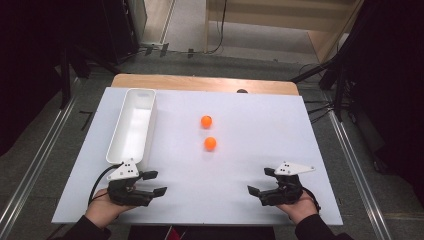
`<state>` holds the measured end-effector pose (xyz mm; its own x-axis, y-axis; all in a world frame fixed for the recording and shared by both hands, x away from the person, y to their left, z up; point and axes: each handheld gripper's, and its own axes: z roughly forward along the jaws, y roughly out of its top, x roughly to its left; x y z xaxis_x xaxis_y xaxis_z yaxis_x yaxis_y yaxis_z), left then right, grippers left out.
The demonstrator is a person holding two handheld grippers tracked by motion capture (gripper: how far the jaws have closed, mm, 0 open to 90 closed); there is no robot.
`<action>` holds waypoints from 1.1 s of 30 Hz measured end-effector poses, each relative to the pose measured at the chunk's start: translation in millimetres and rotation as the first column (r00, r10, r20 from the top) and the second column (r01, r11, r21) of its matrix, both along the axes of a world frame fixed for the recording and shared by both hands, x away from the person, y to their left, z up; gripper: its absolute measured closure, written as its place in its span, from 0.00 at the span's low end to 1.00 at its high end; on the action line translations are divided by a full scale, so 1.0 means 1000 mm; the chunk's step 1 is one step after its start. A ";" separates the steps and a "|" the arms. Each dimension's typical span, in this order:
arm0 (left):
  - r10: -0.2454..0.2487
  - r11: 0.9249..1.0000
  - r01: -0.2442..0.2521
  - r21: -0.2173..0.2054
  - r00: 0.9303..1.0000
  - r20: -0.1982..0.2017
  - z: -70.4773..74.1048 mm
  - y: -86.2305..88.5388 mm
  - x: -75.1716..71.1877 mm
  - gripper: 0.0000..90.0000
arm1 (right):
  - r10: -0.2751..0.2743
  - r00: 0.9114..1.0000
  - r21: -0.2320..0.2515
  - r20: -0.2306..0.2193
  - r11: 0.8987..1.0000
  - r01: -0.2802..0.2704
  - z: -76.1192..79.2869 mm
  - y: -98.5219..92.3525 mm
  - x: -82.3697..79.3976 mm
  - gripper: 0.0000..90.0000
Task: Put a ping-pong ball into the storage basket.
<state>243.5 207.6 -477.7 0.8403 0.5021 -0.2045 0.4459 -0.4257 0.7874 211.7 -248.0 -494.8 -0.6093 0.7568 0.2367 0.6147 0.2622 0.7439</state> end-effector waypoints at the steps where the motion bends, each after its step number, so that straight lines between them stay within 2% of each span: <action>1: 0.000 1.000 0.000 0.000 1.000 0.001 0.000 0.000 0.000 0.37 | 0.004 1.000 0.003 -0.013 1.000 -0.003 -0.001 0.001 0.001 0.06; 10: 0.009 1.000 -0.009 -0.006 1.000 -0.009 0.001 -0.001 0.000 0.37 | 0.013 1.000 0.000 -0.010 1.000 -0.013 -0.002 0.000 0.001 0.06; 16: 0.010 1.000 -0.010 -0.001 1.000 -0.008 0.000 0.000 0.001 0.37 | 0.019 1.000 -0.006 -0.025 1.000 -0.019 -0.003 0.001 0.001 0.06; 33: 0.025 1.000 -0.025 0.009 1.000 0.010 0.001 0.002 0.002 0.37 | 0.029 0.999 -0.006 -0.022 1.000 -0.029 -0.002 0.001 0.001 0.06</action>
